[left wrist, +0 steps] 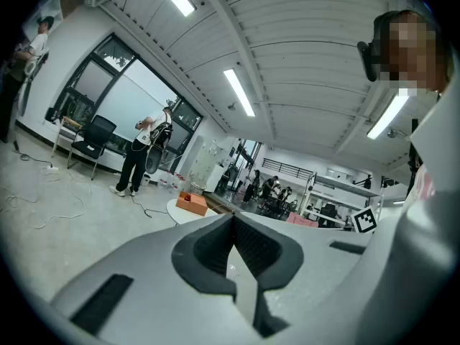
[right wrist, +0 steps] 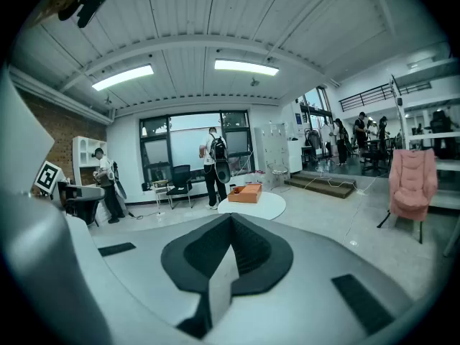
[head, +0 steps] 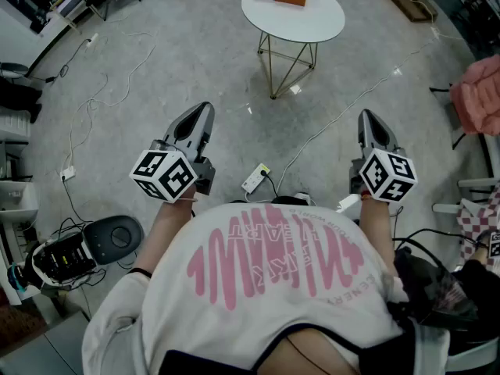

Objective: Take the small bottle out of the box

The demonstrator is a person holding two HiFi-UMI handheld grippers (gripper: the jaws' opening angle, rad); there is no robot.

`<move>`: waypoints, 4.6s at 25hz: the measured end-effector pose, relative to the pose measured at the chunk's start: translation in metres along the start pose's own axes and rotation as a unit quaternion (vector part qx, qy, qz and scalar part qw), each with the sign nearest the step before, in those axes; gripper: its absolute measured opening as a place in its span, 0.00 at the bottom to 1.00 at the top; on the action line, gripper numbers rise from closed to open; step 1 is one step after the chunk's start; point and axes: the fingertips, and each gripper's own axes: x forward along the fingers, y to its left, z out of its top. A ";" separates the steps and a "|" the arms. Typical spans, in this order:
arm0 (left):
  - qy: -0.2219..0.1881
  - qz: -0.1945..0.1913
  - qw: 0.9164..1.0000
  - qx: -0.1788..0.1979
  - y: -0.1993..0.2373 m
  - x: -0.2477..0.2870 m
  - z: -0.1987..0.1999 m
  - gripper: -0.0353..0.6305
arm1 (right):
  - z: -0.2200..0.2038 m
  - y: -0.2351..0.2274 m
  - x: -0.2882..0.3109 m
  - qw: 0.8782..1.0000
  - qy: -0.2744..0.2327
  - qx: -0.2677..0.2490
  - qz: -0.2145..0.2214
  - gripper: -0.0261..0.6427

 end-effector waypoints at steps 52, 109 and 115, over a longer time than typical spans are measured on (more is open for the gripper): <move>0.006 0.090 0.996 -0.012 0.090 0.196 0.006 0.06 | -0.001 -0.137 0.172 0.995 0.085 0.003 0.051 0.04; 0.033 0.058 0.996 -0.051 0.400 0.402 0.154 0.06 | 0.126 0.076 0.613 0.985 0.116 -0.068 0.112 0.04; 0.046 0.066 0.995 -0.052 0.411 0.447 0.150 0.06 | 0.131 0.059 0.669 0.982 0.124 -0.064 0.130 0.04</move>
